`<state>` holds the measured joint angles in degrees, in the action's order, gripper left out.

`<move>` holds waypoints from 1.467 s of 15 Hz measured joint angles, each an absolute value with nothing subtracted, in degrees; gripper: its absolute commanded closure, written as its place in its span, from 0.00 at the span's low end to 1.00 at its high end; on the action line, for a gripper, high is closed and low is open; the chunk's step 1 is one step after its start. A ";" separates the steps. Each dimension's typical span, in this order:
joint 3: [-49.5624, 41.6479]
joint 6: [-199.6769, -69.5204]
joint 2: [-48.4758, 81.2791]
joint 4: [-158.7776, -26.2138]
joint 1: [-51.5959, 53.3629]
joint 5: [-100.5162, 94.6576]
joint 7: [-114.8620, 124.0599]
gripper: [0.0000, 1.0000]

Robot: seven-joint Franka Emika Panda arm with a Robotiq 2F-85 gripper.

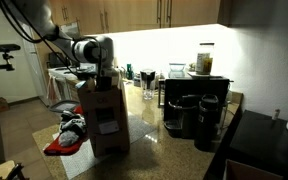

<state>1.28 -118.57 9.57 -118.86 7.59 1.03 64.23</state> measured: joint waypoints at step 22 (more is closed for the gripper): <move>0.35 -121.55 8.85 -118.41 6.37 2.78 70.30 0.00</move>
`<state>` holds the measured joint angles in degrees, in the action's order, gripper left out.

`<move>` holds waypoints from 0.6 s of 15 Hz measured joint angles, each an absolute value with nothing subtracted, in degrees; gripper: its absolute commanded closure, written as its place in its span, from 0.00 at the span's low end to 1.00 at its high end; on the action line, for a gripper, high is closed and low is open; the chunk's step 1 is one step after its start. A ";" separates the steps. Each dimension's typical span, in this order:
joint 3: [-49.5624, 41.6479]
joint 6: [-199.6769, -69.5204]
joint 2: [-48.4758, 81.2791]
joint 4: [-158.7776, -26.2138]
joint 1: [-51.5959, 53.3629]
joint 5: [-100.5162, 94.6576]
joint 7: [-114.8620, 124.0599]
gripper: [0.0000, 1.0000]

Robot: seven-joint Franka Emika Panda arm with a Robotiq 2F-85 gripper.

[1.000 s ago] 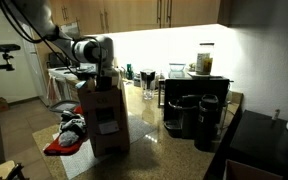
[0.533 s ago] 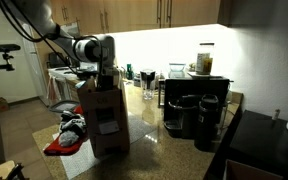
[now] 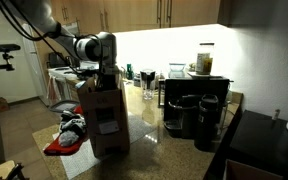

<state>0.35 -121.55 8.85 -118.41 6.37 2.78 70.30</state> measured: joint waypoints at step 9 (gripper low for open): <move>0.03 -128.36 11.16 -119.85 7.24 -4.48 89.98 0.00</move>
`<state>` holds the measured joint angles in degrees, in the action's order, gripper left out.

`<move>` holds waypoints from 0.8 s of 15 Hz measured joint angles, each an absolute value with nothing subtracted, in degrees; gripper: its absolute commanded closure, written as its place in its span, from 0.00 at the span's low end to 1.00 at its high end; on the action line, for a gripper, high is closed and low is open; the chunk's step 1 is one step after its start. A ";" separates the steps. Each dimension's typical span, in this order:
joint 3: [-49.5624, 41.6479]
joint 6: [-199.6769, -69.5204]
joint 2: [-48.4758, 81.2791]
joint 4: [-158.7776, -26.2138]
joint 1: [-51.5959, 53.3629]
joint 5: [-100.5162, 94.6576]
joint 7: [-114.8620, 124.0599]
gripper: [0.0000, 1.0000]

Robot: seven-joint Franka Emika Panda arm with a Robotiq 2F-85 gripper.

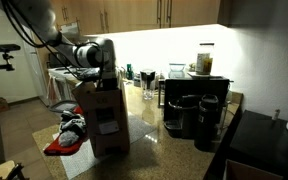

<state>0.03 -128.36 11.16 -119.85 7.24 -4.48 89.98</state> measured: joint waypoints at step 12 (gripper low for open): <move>-0.18 -129.08 14.54 -120.02 7.33 -4.53 94.12 0.00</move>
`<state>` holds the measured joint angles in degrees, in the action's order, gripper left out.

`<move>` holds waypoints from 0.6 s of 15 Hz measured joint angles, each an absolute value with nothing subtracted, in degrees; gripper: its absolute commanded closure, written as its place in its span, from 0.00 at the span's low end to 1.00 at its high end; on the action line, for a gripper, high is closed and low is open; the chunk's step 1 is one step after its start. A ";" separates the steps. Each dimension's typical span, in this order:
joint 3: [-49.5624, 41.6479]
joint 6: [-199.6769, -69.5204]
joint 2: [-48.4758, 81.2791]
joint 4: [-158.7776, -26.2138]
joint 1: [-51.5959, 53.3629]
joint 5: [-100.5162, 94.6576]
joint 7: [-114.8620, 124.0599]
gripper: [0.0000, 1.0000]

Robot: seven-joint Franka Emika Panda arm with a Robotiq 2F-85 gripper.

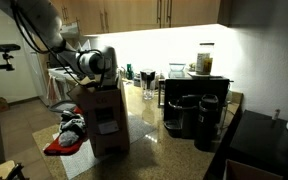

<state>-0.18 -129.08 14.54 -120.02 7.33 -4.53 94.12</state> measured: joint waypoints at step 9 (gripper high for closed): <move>-0.18 -129.78 17.29 -119.95 7.47 -4.54 93.72 0.33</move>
